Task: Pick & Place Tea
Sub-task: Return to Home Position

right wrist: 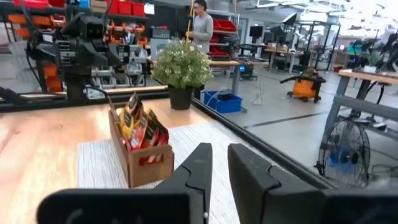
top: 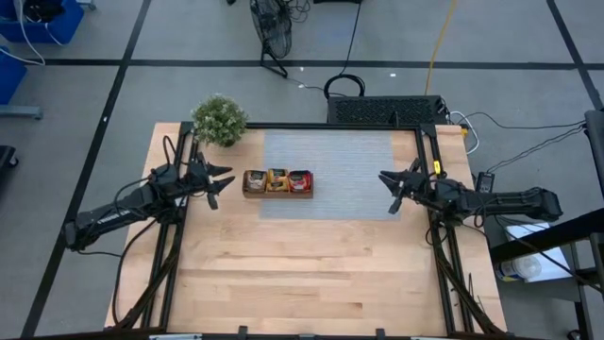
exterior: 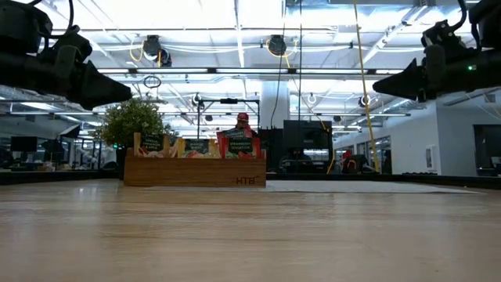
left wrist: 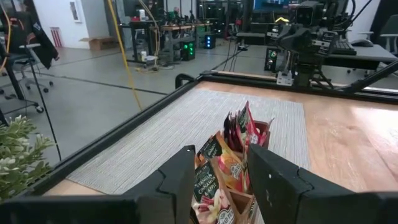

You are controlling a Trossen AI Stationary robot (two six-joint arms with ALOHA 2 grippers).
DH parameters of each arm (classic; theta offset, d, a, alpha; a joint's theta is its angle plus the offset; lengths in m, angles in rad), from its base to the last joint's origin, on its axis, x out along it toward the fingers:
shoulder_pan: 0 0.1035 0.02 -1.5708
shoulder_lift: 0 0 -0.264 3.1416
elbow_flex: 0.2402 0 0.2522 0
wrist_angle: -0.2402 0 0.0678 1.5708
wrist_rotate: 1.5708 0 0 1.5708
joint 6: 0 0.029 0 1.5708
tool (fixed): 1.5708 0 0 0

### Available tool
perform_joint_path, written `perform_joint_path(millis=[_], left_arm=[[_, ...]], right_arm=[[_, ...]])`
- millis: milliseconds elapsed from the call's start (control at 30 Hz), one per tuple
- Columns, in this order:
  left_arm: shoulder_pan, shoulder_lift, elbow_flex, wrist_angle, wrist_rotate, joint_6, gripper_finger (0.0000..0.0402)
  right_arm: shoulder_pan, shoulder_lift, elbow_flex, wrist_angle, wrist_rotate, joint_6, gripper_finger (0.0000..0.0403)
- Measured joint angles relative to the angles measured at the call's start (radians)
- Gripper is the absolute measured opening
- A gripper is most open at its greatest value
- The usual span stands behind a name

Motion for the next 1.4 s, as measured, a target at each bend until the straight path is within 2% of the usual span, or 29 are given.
perform_joint_path(millis=[1400], left_arm=[[0.000,0.000,0.001,0.000,0.000,-0.001,0.0147]], right_arm=[[0.000,0.000,-0.001,-0.006,-0.005,0.027,0.0036]])
